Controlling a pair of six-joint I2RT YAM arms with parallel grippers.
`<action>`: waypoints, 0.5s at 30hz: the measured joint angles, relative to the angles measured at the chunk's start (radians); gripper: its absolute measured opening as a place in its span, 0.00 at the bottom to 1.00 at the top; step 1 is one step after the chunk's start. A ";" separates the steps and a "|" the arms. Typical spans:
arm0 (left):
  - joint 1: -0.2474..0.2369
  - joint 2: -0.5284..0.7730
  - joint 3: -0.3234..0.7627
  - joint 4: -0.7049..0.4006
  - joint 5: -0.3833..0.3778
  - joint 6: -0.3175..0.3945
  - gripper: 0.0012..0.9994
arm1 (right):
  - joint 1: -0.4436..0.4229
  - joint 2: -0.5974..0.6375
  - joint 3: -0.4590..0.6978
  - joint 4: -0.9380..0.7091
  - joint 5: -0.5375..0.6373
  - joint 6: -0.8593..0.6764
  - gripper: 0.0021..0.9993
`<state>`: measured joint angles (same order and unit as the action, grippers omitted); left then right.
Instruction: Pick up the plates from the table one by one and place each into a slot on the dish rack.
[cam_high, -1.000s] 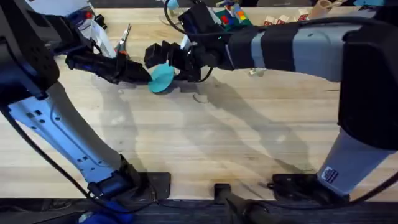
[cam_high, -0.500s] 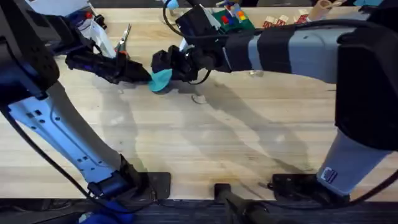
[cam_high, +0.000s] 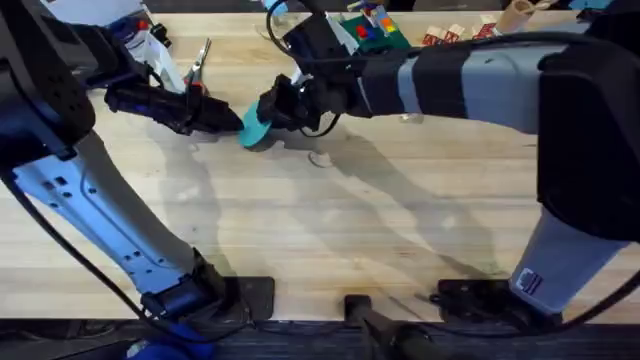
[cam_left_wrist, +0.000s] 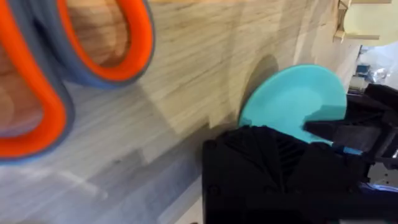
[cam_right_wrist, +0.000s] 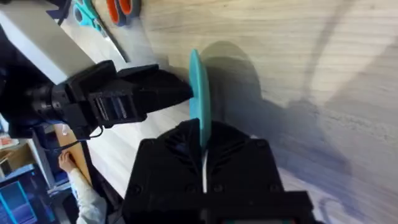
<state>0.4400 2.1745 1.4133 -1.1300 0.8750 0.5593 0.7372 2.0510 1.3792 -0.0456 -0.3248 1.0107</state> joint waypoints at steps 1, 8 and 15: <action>0.000 0.001 0.004 -0.008 -0.001 0.000 0.04 | 0.000 0.000 0.000 0.000 0.000 0.000 0.03; -0.006 0.038 0.101 -0.123 -0.030 0.000 0.04 | 0.001 0.000 0.000 0.002 -0.002 0.000 0.03; -0.010 0.026 0.273 -0.260 -0.032 0.001 0.04 | -0.003 0.000 0.000 0.016 -0.017 -0.001 0.03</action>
<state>0.4305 2.2008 1.6864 -1.3898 0.8429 0.5598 0.7345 2.0508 1.3792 -0.0298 -0.3421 1.0098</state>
